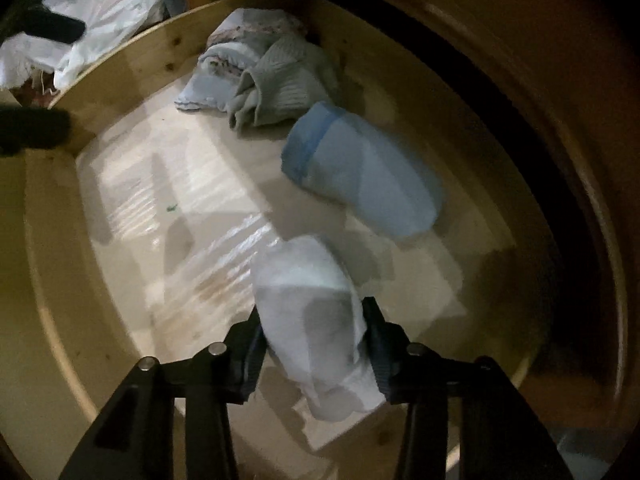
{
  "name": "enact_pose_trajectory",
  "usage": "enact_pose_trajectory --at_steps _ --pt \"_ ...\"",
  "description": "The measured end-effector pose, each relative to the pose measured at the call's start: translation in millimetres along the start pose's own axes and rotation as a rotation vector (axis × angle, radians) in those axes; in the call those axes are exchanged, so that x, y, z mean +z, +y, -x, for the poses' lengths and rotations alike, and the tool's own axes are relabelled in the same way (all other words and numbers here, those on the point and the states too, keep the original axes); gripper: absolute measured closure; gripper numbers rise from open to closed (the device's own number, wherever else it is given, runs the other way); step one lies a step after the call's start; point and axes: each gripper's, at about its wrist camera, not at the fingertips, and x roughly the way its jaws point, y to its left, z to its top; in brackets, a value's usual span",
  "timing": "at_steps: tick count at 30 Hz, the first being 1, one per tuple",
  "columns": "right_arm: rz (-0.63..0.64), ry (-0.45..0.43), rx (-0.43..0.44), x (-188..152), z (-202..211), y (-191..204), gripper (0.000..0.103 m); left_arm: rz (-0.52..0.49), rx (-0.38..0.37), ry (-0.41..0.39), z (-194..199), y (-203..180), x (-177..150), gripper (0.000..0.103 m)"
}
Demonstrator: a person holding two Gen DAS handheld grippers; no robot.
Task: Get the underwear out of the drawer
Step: 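Grasp the white rolled sock with the right tool while the left tool grasps the light blue sock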
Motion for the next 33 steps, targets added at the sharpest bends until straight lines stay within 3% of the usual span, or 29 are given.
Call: enact_pose_trajectory --at_steps 4,6,11,14,18,22,26,29,33 --pt "-0.098 -0.039 0.023 -11.1 26.4 -9.8 0.058 -0.108 -0.037 0.058 -13.2 -19.7 7.9 0.001" --pt "-0.133 -0.073 0.019 -16.0 39.5 -11.2 0.058 -0.215 -0.025 0.070 -18.8 -34.3 13.1 0.001" --pt "-0.273 -0.139 0.041 -24.4 65.0 -29.5 0.058 -0.478 0.090 0.053 -29.5 -62.8 21.4 0.001" --pt "-0.379 -0.169 0.055 -41.6 80.7 -33.8 0.058 -0.622 0.177 -0.016 -32.2 -78.2 21.7 0.001" --pt "-0.518 -0.211 0.082 -57.4 93.0 -41.4 0.058 -0.769 0.231 -0.102 -35.7 -98.1 22.8 0.001" --pt "-0.574 -0.225 0.069 -71.4 98.5 -50.7 0.058 -0.869 0.276 -0.185 -42.9 -117.0 21.6 0.001" --pt "-0.635 -0.234 0.074 -78.6 99.0 -61.4 0.058 -1.071 0.436 -0.290 -62.0 -138.3 0.7 0.001" --pt "-0.650 -0.224 0.076 -82.3 98.1 -63.4 0.058 -1.133 0.521 -0.352 -72.5 -145.6 -6.3 0.001" --pt "-0.654 -0.228 0.078 -84.3 99.7 -63.6 0.058 -1.124 0.515 -0.412 -76.5 -151.0 -8.3 0.001"
